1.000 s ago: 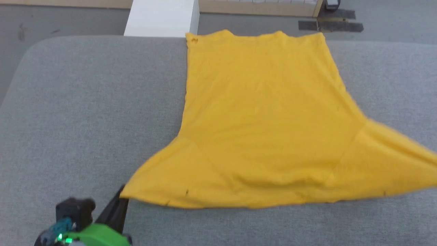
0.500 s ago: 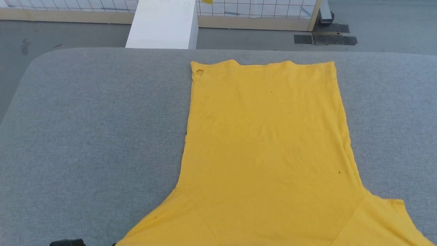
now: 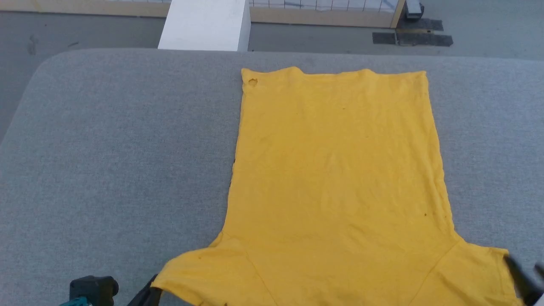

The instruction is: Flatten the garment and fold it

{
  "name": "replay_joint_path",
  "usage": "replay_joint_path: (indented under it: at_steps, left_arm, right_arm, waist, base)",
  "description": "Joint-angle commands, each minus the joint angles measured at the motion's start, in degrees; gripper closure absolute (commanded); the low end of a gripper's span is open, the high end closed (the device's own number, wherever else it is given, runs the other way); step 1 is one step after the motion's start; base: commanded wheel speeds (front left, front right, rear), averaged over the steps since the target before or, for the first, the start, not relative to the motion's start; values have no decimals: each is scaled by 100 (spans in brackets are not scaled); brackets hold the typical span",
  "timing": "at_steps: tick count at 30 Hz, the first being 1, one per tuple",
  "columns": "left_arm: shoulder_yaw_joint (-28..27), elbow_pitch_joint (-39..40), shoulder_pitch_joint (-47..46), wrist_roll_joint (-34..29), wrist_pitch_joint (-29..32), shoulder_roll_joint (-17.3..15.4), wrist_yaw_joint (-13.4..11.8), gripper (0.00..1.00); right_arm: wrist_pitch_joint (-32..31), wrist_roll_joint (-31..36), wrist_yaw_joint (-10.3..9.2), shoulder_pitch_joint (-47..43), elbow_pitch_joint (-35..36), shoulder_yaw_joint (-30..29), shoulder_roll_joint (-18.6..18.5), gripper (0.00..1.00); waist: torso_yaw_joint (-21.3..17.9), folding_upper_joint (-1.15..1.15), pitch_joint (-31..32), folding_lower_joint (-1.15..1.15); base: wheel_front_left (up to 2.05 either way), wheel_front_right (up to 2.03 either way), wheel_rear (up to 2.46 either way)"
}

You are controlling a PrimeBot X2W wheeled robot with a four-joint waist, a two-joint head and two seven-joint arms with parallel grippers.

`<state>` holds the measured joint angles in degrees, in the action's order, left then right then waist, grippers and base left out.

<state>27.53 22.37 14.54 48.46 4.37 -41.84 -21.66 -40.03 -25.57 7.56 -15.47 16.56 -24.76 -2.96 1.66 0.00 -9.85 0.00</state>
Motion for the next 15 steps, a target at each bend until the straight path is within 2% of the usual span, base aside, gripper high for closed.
replay_joint_path:
  at_steps: [1,5,7,10,12,15]
  left_arm:
    - [8,43,-125,-39,-47,60,28,100]
    - [27,184,-253,-145,-132,126,27,100]
    - [31,242,-349,-230,-170,144,15,100]
    - [57,353,-532,-432,-182,140,-46,100]
    - [111,441,-697,-545,-153,153,-31,100]
    - [201,538,-981,-712,-89,189,3,100]
  right_arm:
    - [-196,77,-8,343,330,-31,-124,0]
    - [-711,370,-8,1453,1117,-108,-676,0]
    - [-846,532,-8,2137,1182,32,-981,0]
    - [-981,793,-8,3327,830,485,-1560,0]
    - [-983,953,-8,4057,426,700,-1767,0]
    - [-961,1223,-8,5027,-265,890,-1871,0]
  waist:
    - [45,0,-159,0]
    - [130,0,-473,0]
    - [190,0,-657,0]
    - [290,0,-1064,0]
    - [403,0,-1335,0]
    - [581,0,-1703,0]
  base:
    - [0,0,0]
    - [0,0,0]
    - [0,0,0]
    - [0,0,0]
    - [0,0,0]
    - [0,0,0]
